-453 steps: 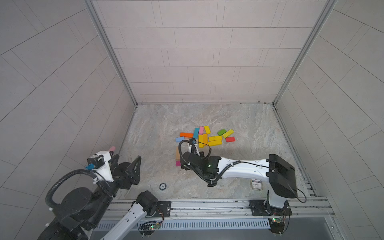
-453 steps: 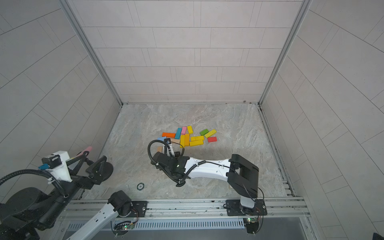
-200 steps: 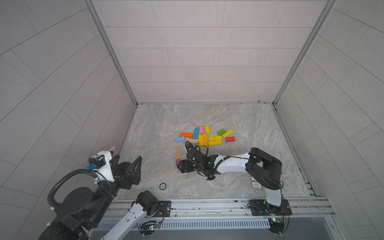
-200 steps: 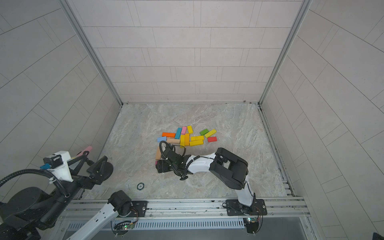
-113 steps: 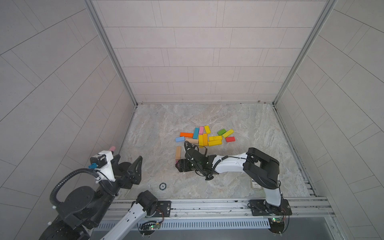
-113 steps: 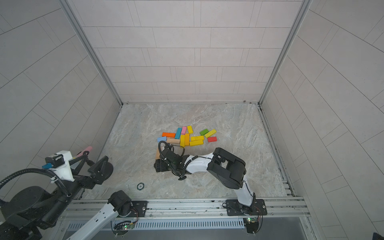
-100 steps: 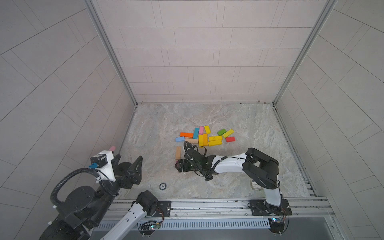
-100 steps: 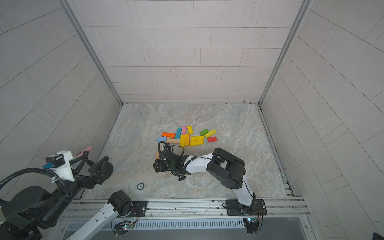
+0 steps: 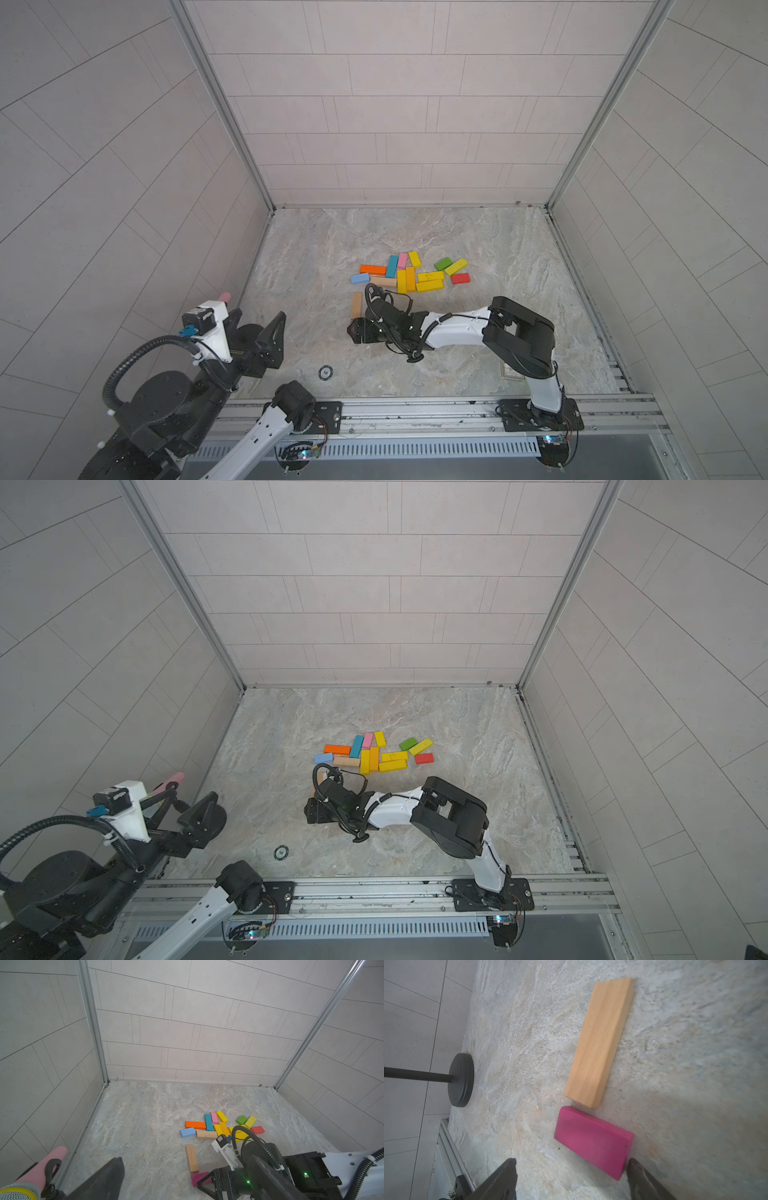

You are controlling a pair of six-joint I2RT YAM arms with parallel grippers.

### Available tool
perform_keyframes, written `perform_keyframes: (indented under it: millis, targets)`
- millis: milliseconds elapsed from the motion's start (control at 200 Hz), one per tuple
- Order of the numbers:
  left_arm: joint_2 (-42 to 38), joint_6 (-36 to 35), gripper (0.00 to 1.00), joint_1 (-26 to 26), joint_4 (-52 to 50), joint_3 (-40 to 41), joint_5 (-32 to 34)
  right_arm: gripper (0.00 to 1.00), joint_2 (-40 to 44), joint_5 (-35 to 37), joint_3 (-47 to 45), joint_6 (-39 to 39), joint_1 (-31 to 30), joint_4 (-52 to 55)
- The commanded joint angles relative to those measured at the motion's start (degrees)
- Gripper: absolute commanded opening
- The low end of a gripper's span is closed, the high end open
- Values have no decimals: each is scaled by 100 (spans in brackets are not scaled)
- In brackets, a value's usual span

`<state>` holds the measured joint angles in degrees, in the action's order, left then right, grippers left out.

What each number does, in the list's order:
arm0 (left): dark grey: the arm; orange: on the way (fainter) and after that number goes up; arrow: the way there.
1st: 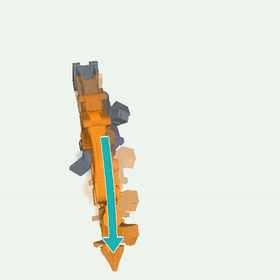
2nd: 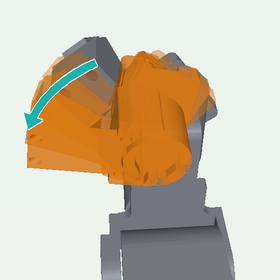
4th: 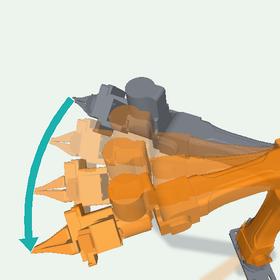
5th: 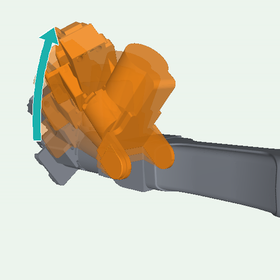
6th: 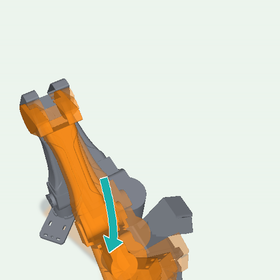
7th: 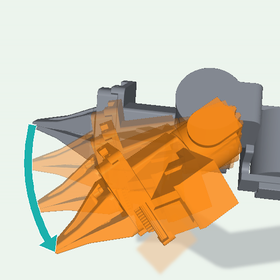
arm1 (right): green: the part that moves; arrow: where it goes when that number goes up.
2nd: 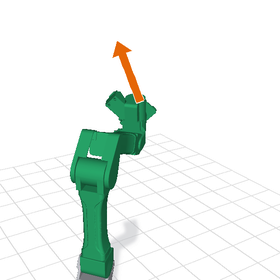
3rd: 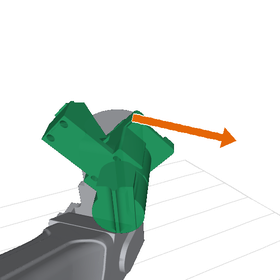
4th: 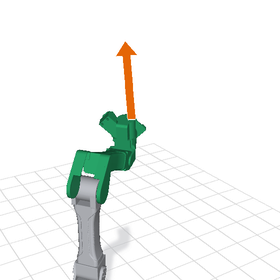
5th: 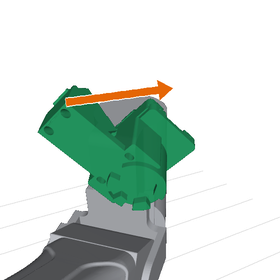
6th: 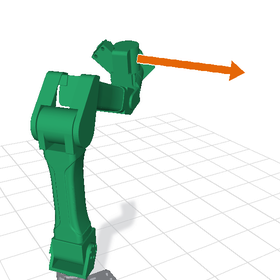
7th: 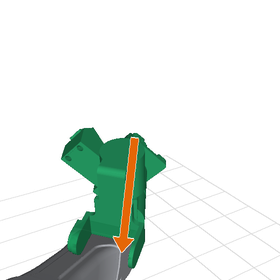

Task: Assemble the letter h with building blocks
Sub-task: Assemble the building block at the center of the board.

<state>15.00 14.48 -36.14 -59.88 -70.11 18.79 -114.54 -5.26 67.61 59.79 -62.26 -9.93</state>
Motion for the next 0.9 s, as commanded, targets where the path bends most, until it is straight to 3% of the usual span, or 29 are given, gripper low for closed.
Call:
perform_keyframes:
  millis: [0, 355, 510, 896]
  targets:
    - [-24, -112, 100, -33, 32, 32, 81, 87, 41, 389, 47, -89, -23, 485]
    - [-15, -111, 100, -39, 21, -12, 96, 89, 606, 2158, 428, -1905, -231, 2843]
    - [2, -112, 100, -39, 54, 3, 99, 89, 484, 2226, 463, -2282, -532, 2861]
    - [20, -90, 100, -37, 46, -9, 104, 89, -144, 2251, 936, -2355, -752, 2917]
